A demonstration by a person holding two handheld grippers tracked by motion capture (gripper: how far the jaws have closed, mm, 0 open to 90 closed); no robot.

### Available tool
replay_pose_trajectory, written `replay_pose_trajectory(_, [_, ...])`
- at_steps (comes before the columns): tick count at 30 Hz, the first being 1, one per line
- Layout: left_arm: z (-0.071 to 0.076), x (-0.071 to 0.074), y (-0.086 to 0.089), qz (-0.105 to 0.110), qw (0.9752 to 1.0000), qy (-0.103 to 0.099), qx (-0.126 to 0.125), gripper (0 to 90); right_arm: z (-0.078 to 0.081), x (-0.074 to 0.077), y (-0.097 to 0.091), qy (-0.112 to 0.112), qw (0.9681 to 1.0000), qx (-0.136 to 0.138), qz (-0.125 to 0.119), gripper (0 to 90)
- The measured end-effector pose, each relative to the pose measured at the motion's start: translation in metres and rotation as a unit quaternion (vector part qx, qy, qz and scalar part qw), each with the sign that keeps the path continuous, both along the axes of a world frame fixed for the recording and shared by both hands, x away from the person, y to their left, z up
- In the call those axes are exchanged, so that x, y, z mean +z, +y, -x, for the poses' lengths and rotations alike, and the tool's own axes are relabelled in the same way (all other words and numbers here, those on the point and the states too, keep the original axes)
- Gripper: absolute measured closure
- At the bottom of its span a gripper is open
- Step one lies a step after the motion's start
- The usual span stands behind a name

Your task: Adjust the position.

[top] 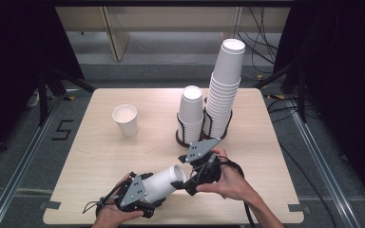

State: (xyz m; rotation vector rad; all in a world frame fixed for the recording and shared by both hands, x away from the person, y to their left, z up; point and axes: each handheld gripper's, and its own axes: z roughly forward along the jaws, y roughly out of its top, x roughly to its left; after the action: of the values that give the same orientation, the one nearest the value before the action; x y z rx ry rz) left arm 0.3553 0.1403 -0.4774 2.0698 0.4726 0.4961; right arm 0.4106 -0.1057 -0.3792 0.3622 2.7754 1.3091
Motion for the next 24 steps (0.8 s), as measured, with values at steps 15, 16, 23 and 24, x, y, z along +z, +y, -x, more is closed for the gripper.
replay_pose_trajectory(15, [0.009,0.007,-0.009,-0.084,0.9952,-0.016,-0.048,14.2,0.017,-0.015,0.025,-0.059,0.9876,0.077,0.124,17.4])
replay_pose_trajectory(16, [0.009,0.008,-0.008,-0.094,0.9940,-0.020,-0.051,14.2,0.017,-0.017,0.027,-0.063,0.9859,0.082,0.131,17.1])
replay_pose_trajectory(23, [0.012,0.007,-0.012,-0.100,0.9927,-0.023,-0.062,14.2,0.023,-0.025,0.033,-0.061,0.9783,0.111,0.164,18.2])
replay_pose_trajectory(24, [0.013,0.007,-0.012,-0.103,0.9924,-0.021,-0.063,14.1,0.024,-0.026,0.034,-0.058,0.9778,0.109,0.169,18.4])
